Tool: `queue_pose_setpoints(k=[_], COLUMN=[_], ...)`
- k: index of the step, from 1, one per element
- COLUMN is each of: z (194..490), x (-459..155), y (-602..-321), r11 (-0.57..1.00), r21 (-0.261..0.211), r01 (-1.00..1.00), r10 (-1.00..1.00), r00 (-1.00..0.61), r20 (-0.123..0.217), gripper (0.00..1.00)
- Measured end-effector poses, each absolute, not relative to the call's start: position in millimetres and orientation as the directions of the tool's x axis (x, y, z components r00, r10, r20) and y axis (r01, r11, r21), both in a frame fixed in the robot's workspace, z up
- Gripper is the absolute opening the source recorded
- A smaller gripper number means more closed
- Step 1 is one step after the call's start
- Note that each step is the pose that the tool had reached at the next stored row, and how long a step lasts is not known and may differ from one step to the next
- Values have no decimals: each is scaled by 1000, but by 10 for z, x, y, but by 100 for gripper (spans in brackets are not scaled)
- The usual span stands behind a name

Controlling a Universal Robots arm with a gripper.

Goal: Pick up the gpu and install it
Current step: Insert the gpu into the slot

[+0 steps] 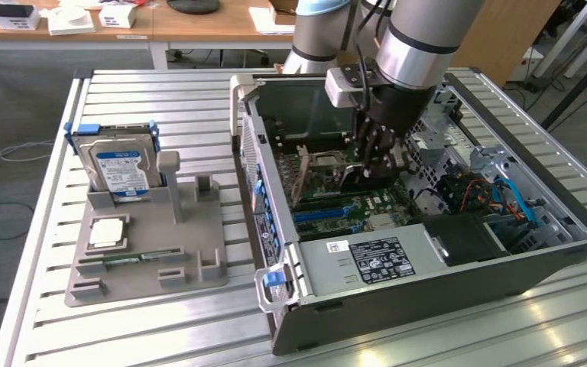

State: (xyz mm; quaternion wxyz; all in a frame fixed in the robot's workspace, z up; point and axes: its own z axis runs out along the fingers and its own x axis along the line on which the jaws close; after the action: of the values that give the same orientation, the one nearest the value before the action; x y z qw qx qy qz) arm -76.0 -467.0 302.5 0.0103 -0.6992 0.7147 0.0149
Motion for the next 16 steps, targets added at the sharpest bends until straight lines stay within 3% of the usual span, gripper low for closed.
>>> queue_pose_setpoints(k=[16], z=[2950], x=[-849], y=[-4670], r11=[17], r21=[-2], r01=[-1000], r10=[-999], r00=[-17], r20=[-36], gripper=[27])
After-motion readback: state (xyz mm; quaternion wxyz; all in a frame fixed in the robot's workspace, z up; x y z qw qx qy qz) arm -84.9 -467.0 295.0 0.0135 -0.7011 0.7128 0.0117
